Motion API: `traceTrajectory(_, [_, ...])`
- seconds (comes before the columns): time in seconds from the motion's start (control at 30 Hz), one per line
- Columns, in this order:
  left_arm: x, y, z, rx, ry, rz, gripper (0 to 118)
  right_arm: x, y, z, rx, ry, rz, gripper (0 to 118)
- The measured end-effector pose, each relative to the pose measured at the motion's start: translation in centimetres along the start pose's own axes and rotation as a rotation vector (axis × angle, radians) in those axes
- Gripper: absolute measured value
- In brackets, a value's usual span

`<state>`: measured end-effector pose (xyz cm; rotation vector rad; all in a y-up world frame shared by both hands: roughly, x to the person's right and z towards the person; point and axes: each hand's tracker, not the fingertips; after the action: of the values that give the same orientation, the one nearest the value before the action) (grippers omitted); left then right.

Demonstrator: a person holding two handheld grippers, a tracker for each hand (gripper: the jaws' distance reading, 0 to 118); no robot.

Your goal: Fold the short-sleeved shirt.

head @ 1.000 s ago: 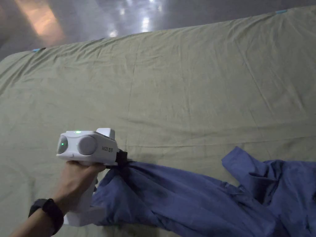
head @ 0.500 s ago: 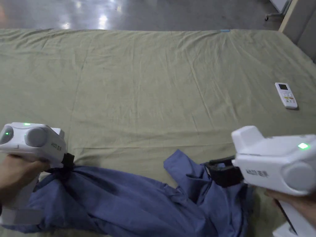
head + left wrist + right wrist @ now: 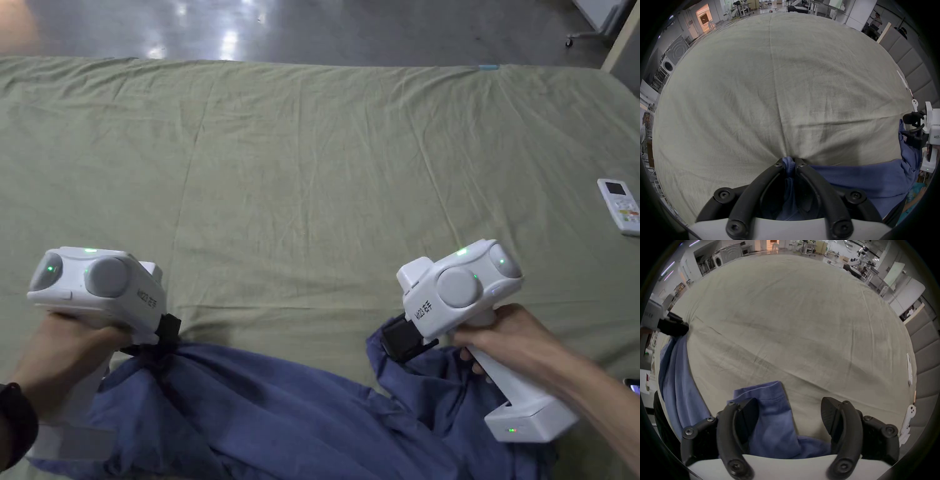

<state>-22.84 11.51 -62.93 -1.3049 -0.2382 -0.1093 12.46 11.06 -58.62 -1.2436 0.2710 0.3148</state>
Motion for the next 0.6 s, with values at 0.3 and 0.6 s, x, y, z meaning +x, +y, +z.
traceTrajectory(0.3, [-2.1, -3.2, 5.9, 0.248, -0.170, 0.141, 9, -1.4, -2.2, 5.2, 0.158, 0.086, -0.087, 1])
traceTrajectory(0.6, [-6.2, -11.2, 29.0, 0.727, -0.269, 0.114, 9, 1.3, -7.0, 27.0, 0.735, 0.025, -0.267, 1])
